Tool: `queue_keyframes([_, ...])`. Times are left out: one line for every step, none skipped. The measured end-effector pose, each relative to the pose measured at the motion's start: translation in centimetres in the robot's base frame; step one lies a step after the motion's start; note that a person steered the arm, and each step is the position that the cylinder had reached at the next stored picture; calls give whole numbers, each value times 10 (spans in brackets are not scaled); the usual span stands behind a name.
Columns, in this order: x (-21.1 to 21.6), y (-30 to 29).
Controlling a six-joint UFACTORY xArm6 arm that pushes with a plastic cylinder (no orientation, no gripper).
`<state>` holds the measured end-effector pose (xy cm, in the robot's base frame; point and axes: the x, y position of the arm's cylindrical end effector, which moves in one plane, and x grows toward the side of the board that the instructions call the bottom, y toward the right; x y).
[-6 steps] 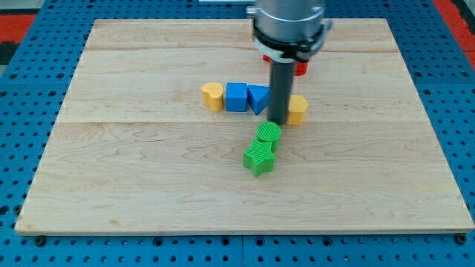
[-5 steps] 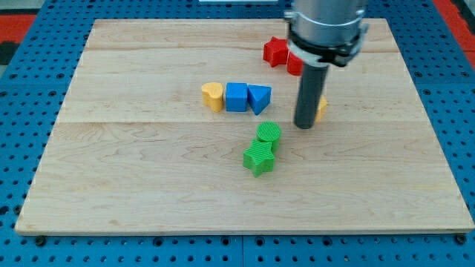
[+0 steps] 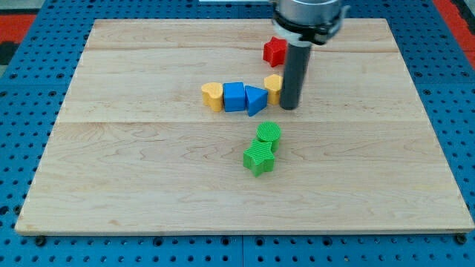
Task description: Move green circle right to the green star
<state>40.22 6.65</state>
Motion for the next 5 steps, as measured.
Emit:
queue_keyframes([-31, 0])
queue_keyframes([-37, 29])
queue_keyframes([-72, 9])
queue_keyframes([-114, -66])
queue_keyframes([-115, -62])
